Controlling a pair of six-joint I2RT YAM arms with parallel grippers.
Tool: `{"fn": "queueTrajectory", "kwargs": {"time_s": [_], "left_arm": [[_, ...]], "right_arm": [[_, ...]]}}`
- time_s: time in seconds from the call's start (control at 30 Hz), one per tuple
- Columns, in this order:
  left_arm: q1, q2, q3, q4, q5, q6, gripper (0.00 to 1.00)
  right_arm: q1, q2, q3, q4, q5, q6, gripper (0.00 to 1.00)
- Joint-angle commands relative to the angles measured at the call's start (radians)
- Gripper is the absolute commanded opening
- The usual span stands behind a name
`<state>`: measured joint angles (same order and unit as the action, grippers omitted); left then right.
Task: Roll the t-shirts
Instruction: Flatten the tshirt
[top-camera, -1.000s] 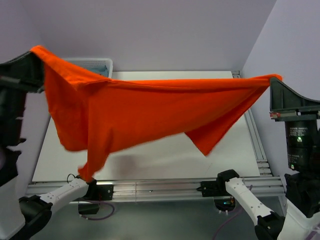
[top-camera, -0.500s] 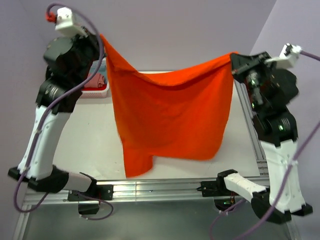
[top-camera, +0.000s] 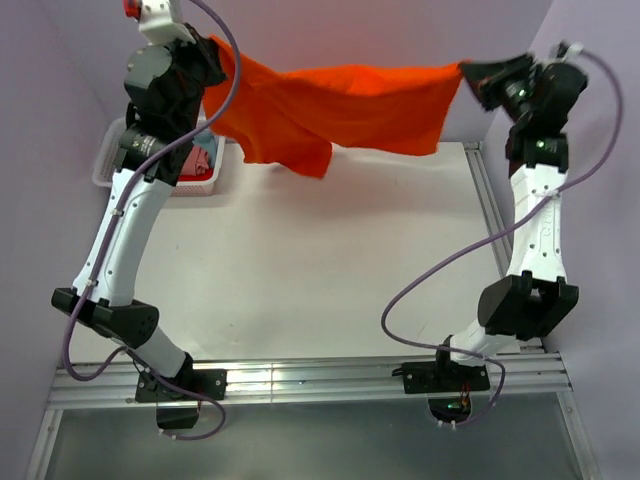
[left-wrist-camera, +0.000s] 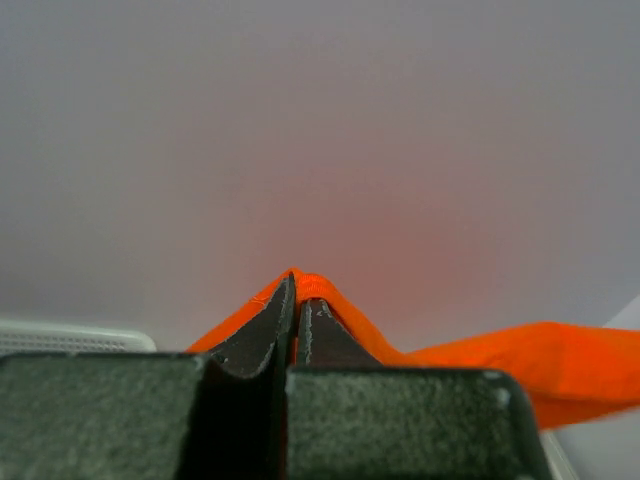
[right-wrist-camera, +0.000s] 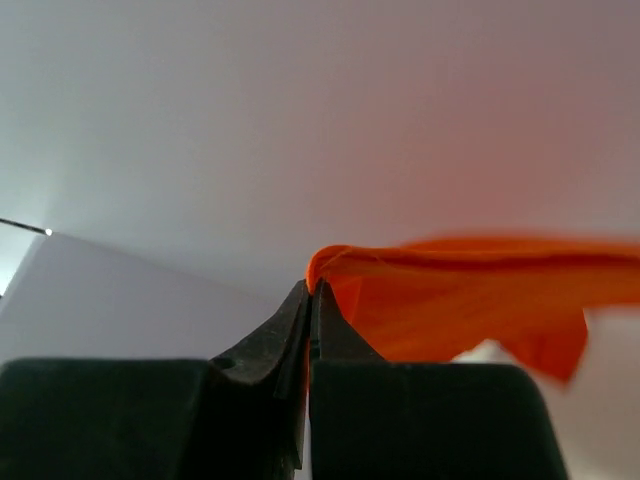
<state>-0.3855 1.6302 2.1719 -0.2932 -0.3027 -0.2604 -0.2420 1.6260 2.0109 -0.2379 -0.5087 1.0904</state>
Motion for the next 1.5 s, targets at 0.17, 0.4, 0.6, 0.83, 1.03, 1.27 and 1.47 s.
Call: {"fn": "queueTrajectory", "kwargs": {"time_s": [0.17, 0.4, 0.6, 0.83, 1.03, 1.27, 1.47], "left_arm": [[0.007, -0.231, -0.515, 0.201, 0.189, -0.140, 0.00], [-0.064, -0.394, -0.681, 0.180, 0.122, -0.151, 0.00], [-0.070, -0.441, -0.477, 0.014, 0.145, -0.143, 0.00], [-0.081, -0.604, -0.353, -0.073, 0.256, -0.137, 0.00], [-0.079, -0.725, -0.293, -0.130, 0.286, -0.131, 0.00], [-0.079, -0.737, -0.201, -0.238, 0.252, -0.143, 0.00], [-0.079, -0.770, -0.290, -0.218, 0.246, -0.143, 0.00]], "right_arm": [[0.000, -0.268, -0.705, 0.345, -0.094, -0.001, 0.00], [-0.046, -0.405, -0.902, 0.321, -0.109, -0.079, 0.00], [-0.056, -0.584, -0.822, 0.155, -0.074, -0.173, 0.00], [-0.056, -0.828, -0.678, 0.017, -0.040, -0.222, 0.00], [-0.056, -0.989, -0.549, -0.087, 0.013, -0.270, 0.00], [-0.056, -1.090, -0.479, -0.265, 0.061, -0.297, 0.00], [-0.056, -1.112, -0.436, -0.454, 0.139, -0.343, 0.00]]}}
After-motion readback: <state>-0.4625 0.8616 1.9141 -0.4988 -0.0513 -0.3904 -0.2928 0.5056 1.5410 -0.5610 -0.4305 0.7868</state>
